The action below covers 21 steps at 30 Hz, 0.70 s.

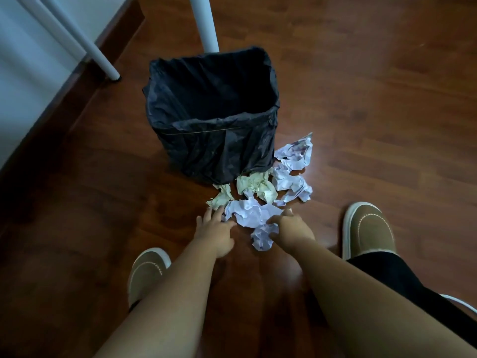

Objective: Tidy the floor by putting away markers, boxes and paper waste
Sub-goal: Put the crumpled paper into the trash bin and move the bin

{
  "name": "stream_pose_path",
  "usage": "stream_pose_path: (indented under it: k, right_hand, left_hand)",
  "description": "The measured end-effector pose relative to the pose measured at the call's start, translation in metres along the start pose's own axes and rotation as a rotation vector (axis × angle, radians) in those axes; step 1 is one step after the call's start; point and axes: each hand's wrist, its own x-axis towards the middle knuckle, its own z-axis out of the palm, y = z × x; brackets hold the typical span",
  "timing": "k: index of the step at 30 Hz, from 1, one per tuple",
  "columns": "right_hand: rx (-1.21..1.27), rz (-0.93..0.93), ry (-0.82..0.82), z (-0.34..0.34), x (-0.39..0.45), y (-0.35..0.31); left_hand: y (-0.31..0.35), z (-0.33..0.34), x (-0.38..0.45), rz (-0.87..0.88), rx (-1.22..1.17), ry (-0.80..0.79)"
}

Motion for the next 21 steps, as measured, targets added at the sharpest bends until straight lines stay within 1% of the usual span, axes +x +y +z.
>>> stream_pose_path:
  k: [3,7,10,12,16,21]
  right_hand:
    - [0.051,-0.028,0.044,0.010,0.008,0.008]
    - [0.149,-0.065,0.087,0.014,0.006,0.017]
    - [0.184,-0.050,0.107,0.012,-0.002,0.024]
    - [0.216,-0.015,0.119,0.007,-0.007,0.027]
    - [0.315,0.024,0.143,-0.008,-0.020,0.029]
    - [0.412,0.067,0.231,-0.038,-0.056,0.029]
  left_hand:
    - [0.002,0.016,0.015,-0.039,-0.012,-0.059]
    - [0.001,0.019,0.022,-0.110,-0.038,-0.117]
    - [-0.002,0.020,0.021,-0.115,-0.067,-0.132]
    - [-0.003,0.020,0.017,-0.106,-0.067,-0.112]
    - [-0.004,0.021,-0.002,-0.054,-0.120,-0.008]
    - [-0.009,0.008,-0.060,0.026,-0.153,0.140]
